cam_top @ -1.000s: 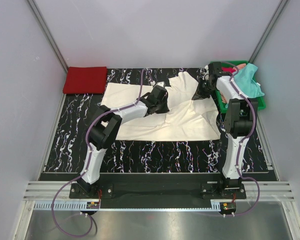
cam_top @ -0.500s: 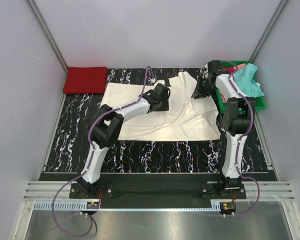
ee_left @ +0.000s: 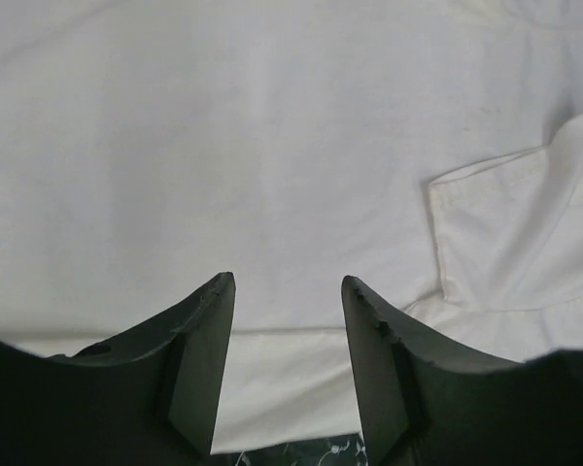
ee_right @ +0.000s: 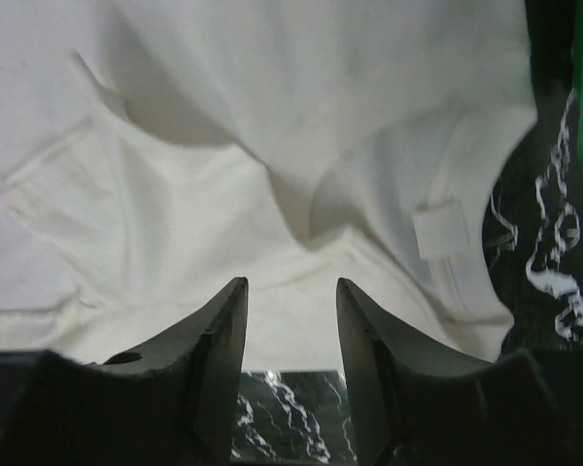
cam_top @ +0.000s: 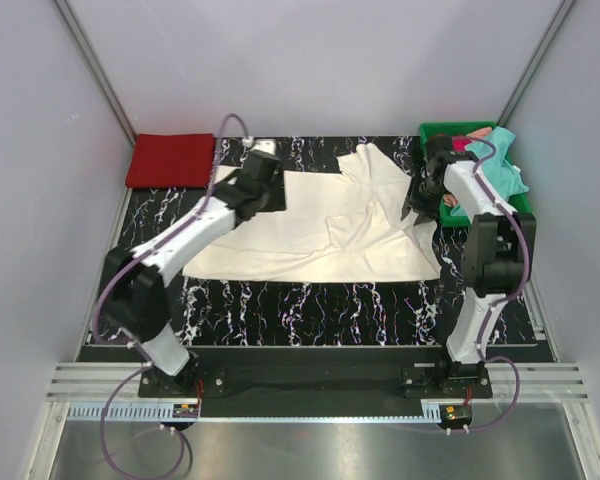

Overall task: Fold and stack the t-shirts
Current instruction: Fold the tshirt

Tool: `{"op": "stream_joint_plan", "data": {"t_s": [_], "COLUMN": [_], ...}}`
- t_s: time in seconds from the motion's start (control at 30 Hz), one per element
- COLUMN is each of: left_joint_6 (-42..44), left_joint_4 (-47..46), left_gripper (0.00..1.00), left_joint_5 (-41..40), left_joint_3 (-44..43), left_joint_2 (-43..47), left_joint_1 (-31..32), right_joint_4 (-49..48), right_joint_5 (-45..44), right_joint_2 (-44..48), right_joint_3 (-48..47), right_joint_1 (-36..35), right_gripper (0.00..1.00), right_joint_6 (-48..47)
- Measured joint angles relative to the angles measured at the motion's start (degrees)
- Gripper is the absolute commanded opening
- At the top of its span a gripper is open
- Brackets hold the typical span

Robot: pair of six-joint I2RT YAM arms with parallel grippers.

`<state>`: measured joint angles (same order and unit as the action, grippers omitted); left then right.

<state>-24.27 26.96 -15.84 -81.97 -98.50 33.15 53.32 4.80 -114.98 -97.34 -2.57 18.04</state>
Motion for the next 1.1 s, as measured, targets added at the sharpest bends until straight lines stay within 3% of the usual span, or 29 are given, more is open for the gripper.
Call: {"op": "stream_joint_plan", "data": {"t_s": [0.1,0.23,0.37,0.5,0.57,0.6,0.7,1.1], "left_joint_6": [0.31,0.72,0.94,0.81,0.76,0.79,0.76,-0.9], "left_joint_4": [0.33,3.28,5.27,6.73,7.04,7.08,7.19,7.76], "left_gripper": [0.47,0.39,0.28,0.25,0.25,0.25,0.25,0.24], "left_joint_5": [4.13,7.34,10.64,14.1,15.21,15.91,17.44,20.04], "left_joint_3": [6.8,15.85,22.67,26.12,26.73,26.95,27.3,27.41], "left_joint_2": [8.33,14.27,15.96,15.93,15.87,15.87,15.87,15.74], "left_joint_1": [-6.19,-15.34,-23.67,-31.74,-34.56,-36.3,-39.98,-42.36], "right_joint_4": [-0.57,-1.86,-2.93,-4.39,-5.51,-5.79,-6.43,-7.15], "right_joint_5": [0.83,0.79,1.6,2.14,2.49,2.86,4.0,2.67], "right_joint_2": [8.0,17.64,21.7,20.76,20.11,19.76,19.45,19.47], "right_joint_3": [10.75,23.45,31.19,32.44,32.44,32.44,32.76,35.1], "right_joint_1": [1.05,4.22,8.98,11.8,11.85,11.87,12.02,12.11], "right_gripper": [0.4,0.12,0.06,0.04,0.08,0.27,0.45,0.52], "right_joint_6": [1.25,2.67,3.41,3.45,3.63,3.74,4.22,2.12]}}
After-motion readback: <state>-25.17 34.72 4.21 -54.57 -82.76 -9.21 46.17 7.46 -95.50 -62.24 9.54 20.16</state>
